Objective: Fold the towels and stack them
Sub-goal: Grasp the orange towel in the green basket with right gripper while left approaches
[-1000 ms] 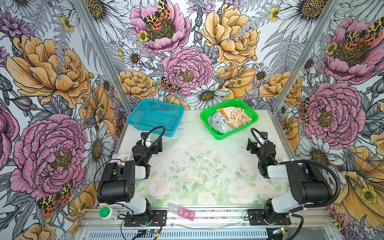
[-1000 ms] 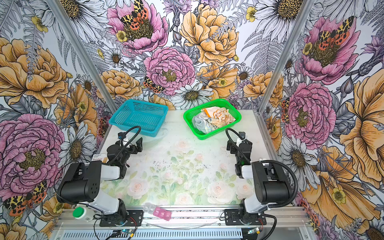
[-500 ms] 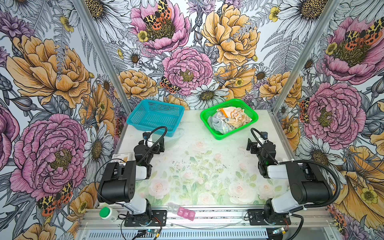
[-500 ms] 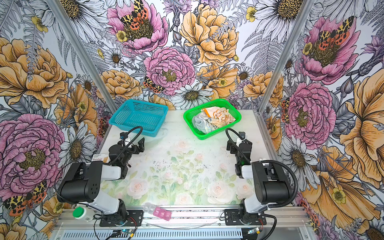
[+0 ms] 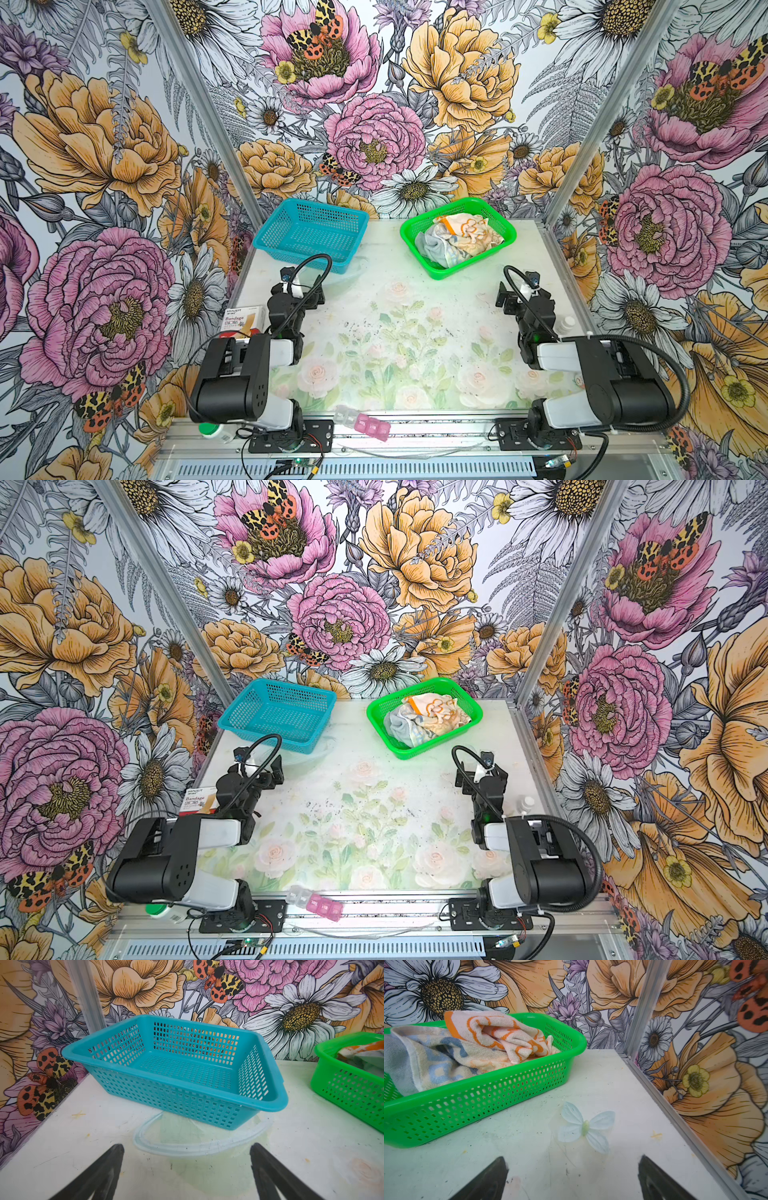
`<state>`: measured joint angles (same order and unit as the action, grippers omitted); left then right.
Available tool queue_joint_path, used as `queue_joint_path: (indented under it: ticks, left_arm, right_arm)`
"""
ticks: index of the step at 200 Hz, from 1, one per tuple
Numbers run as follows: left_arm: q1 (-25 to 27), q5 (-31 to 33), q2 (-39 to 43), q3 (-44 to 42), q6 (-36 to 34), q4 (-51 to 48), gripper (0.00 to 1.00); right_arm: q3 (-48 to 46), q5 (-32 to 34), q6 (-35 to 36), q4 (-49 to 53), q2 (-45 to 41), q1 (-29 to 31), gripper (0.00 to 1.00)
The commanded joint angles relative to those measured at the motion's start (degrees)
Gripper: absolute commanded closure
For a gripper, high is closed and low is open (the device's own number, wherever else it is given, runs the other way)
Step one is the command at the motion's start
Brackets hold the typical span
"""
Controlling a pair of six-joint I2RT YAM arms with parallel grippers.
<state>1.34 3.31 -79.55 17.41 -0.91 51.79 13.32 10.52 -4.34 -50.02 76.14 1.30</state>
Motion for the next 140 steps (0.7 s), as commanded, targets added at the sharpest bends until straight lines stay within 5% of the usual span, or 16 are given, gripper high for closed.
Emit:
queue_joint_path:
  ticks: [1,33,61,93,140]
  left_arm:
    - [9.61,21.98,8.66,4.38,-1.57,-14.51,0.01]
    - [21.31,27.75,12.98,17.38,1.82,-41.43,0.01]
    - [26.38,12.23,12.36,29.70,8.60,-56.46,0.01]
    - [28.73,-9.02,5.55,49.11,9.35,-74.78,0.01]
    - [33.09,-5.30,-4.84,66.55,5.19,-91.95,0.01]
  right_arm:
    - [4.49,7.40,-4.53,20.32,-16.43,0.85,0.01]
    - [12.87,4.94,-13.40,53.50,-31.39,1.14,0.02]
    - [18.71,-5.53,-17.99,63.59,-32.56,1.28,0.03]
    - [31.78,-15.61,-19.18,68.70,-18.96,2.44,0.10]
    - [53.14,-17.22,-15.50,68.85,7.86,5.67,0.18]
